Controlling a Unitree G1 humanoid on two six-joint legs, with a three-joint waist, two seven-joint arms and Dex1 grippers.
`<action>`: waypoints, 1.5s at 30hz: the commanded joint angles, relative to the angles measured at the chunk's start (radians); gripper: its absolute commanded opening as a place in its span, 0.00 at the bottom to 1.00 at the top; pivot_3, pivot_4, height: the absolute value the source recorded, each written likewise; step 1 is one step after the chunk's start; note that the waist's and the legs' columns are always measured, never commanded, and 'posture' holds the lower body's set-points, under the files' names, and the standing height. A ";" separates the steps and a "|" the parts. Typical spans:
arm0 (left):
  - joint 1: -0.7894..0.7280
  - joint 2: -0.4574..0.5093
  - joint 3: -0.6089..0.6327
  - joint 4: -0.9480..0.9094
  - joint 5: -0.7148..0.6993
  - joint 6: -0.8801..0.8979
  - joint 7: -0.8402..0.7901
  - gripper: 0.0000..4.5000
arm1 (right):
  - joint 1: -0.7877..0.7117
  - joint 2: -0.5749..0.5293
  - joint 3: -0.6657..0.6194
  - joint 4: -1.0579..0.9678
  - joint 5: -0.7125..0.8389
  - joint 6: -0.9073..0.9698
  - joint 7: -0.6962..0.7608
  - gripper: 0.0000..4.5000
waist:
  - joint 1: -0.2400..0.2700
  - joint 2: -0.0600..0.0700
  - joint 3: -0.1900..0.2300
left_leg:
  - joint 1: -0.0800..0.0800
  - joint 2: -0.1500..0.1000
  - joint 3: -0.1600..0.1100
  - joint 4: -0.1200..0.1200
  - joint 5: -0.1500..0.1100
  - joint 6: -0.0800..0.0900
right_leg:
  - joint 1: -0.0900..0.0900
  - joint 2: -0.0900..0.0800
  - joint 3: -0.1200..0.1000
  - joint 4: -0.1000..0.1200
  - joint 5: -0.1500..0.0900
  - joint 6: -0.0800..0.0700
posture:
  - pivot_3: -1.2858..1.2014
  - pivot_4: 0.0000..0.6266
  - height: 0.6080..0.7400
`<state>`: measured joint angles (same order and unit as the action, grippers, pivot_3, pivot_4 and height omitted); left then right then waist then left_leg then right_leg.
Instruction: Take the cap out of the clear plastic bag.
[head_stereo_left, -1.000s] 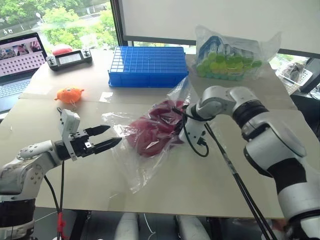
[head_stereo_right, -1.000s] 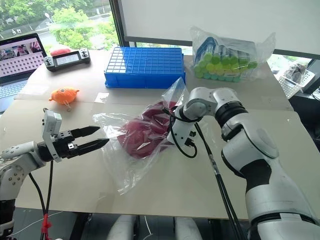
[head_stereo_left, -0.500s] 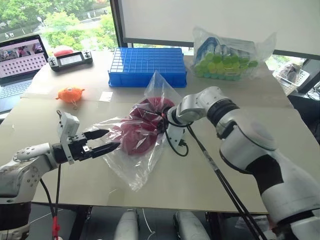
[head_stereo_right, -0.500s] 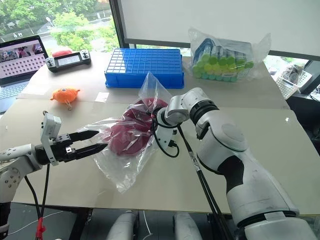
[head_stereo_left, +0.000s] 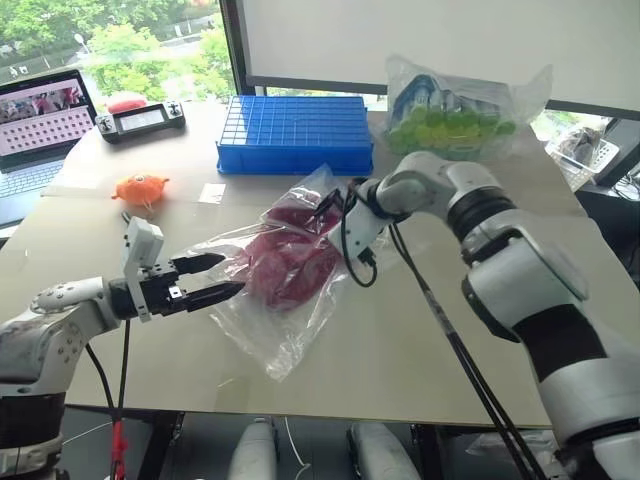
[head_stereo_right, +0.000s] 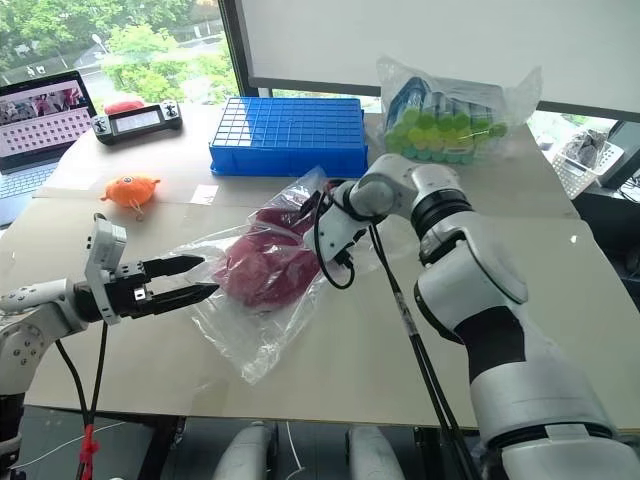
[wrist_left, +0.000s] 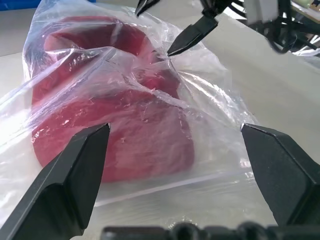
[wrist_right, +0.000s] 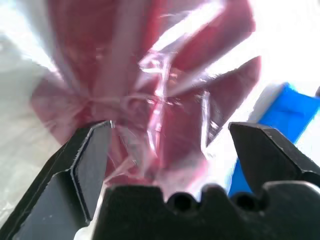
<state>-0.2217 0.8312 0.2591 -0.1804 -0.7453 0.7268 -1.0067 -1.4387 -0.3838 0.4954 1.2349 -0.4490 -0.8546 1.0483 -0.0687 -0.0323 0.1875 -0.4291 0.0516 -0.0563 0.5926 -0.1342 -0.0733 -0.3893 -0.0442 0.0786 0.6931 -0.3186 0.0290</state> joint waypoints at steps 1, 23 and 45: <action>-0.017 0.008 0.004 0.000 0.007 -0.020 -0.016 1.00 | 0.192 -0.067 -0.189 -0.490 0.449 0.460 0.356 0.99 | 0.001 0.000 0.000 | 0.000 0.000 -0.001 0.000 0.000 0.000 | 0.001 0.000 -0.001 0.000 0.000 0.000 | 0.52 0.24 0.92; -0.130 0.222 -0.060 0.259 0.250 -0.322 -0.261 1.00 | 0.930 0.188 -0.488 -1.929 1.324 1.995 -0.937 0.99 | 0.015 0.004 0.003 | -0.007 0.000 -0.003 0.000 0.001 0.001 | -0.006 0.000 -0.005 0.000 -0.001 -0.001 | 0.52 0.24 0.92; -0.508 0.015 -0.361 0.654 0.566 -0.819 -0.418 0.51 | 0.904 -0.088 -0.428 -1.953 1.384 2.026 -0.742 1.00 | 0.024 0.003 0.002 | -0.012 0.001 -0.004 0.005 0.002 0.004 | -0.007 0.001 -0.007 0.000 0.000 0.000 | 0.52 0.24 0.92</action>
<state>-0.6951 0.8474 -0.1029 0.4731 -0.1752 -0.0678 -1.3952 -0.5347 -0.4753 0.1085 -0.6796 0.9337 1.2001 0.3230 -0.0446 -0.0292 0.1899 -0.4415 0.0521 -0.0606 0.5975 -0.1326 -0.0697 -0.3967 -0.0433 0.0717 0.6929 -0.3190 0.0286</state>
